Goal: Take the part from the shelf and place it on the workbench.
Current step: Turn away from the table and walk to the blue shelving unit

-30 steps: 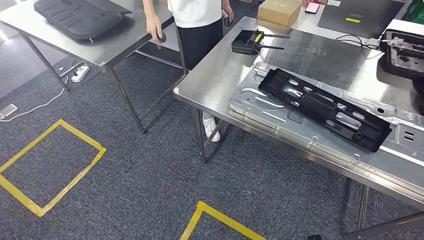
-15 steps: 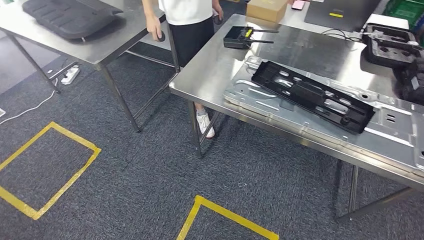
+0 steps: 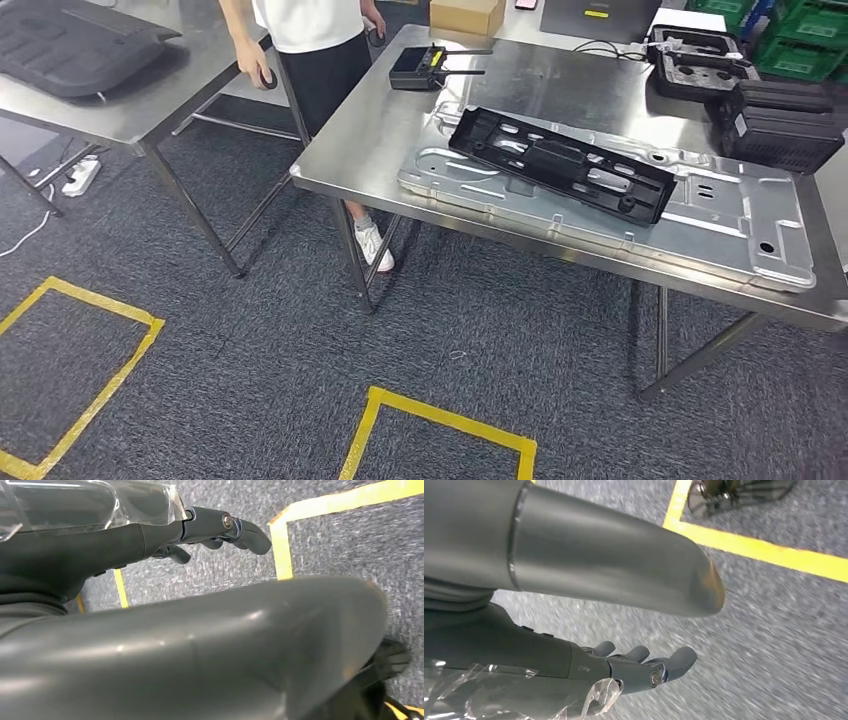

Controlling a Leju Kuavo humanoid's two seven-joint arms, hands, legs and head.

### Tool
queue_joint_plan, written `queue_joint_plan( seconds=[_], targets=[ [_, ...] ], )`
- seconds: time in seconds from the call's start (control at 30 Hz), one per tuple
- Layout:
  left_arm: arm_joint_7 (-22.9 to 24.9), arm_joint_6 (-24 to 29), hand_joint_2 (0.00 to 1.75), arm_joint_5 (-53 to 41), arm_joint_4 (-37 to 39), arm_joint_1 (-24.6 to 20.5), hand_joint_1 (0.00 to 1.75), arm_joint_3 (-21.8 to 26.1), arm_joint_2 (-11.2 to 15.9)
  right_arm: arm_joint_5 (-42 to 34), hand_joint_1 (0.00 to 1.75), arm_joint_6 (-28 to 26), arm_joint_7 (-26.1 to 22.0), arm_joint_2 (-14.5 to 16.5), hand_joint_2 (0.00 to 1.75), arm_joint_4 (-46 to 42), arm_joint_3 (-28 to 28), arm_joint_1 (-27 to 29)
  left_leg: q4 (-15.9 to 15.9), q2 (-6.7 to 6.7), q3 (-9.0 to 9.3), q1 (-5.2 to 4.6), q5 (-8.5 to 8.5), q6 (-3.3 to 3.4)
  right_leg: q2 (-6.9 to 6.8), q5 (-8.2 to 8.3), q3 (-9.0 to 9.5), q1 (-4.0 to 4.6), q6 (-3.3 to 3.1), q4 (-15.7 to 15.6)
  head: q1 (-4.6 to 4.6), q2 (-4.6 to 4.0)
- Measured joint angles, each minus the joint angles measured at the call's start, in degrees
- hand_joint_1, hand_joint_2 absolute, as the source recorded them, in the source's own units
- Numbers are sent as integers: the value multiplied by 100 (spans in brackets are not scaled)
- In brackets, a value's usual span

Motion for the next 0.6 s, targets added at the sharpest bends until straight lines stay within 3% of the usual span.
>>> queue_joint_plan(
  seconds=[0.03, 0.1, 0.13, 0.2, 0.27, 0.3, 0.33, 0.37, 0.47, 0.5, 0.6],
  targets=[
    [1, -1, 0, 4, 0, 0, 0, 0, 0, 7, 0, 1, 22, 18, 0, 14, 8, -4, -84, -52, 25, -13, 7, 21, 41, 34, -28, 1, 42, -5, 2, 0],
    [1, -2, 0, 14, 0, -4, 0, 0, -1, 22, 0, 2, 50, 47, 0, 55, 27, 15, -75, 24, -24, -35, 59, 110, 95, 88, -73, -18, 125, -21, 4, 0],
    [1, -2, 0, 21, 0, -7, 0, 0, -2, 26, 0, 2, 54, 61, 0, 74, 39, 28, -79, 65, -49, -38, 97, 169, 44, 34, -114, -27, 146, 40, 8, 0],
    [1, 15, 0, 31, 0, -7, 0, 0, -2, 32, 0, -3, 52, 86, 0, 106, 67, 22, -97, 150, -120, -51, 180, 281, -168, -346, -326, -23, 144, 542, 19, 0],
    [2, 33, 0, 33, 0, 12, 0, 0, -2, 34, 0, -15, 57, 100, 0, 121, 89, -1, -93, 237, -209, -103, 242, 336, -321, -873, -642, 6, 130, 1432, 29, 0],
    [2, 30, 0, 32, 0, 22, 0, 0, -2, 33, 0, -21, 64, 103, 0, 128, 99, -7, -90, 280, -251, -129, 273, 352, -340, -1028, -726, 20, 124, 1762, 32, 0],
    [2, 26, 0, 33, 0, 28, 0, 0, -2, 34, 0, -25, 73, 105, 0, 132, 109, -8, -87, 313, -289, -151, 302, 359, -345, -1064, -692, 39, 109, 1864, 32, 0],
    [2, 23, 0, 33, 0, 30, 0, 0, -2, 33, 0, -29, 81, 108, 0, 135, 120, -8, -85, 337, -317, -169, 327, 361, -348, -991, -525, 57, 83, 1703, 32, 0],
    [2, 20, 0, 34, 0, 24, 0, 0, -6, 26, 0, -39, 107, 115, 0, 140, 145, -7, -72, 383, -360, -208, 385, 332, -391, -586, 333, 127, -39, 407, 31, 0],
    [2, 20, 0, 34, 0, 20, 0, 0, -8, 22, 0, -41, 114, 119, 0, 140, 152, -12, -63, 399, -376, -222, 404, 310, -407, -520, 494, 150, -81, 115, 32, 0],
    [2, 17, 0, 34, 0, 8, 0, 0, -8, 15, 0, -44, 128, 147, 0, 148, 166, -14, -43, 433, -416, -227, 457, 229, -413, -444, 530, 171, -178, -61, 31, 0]
  ],
)
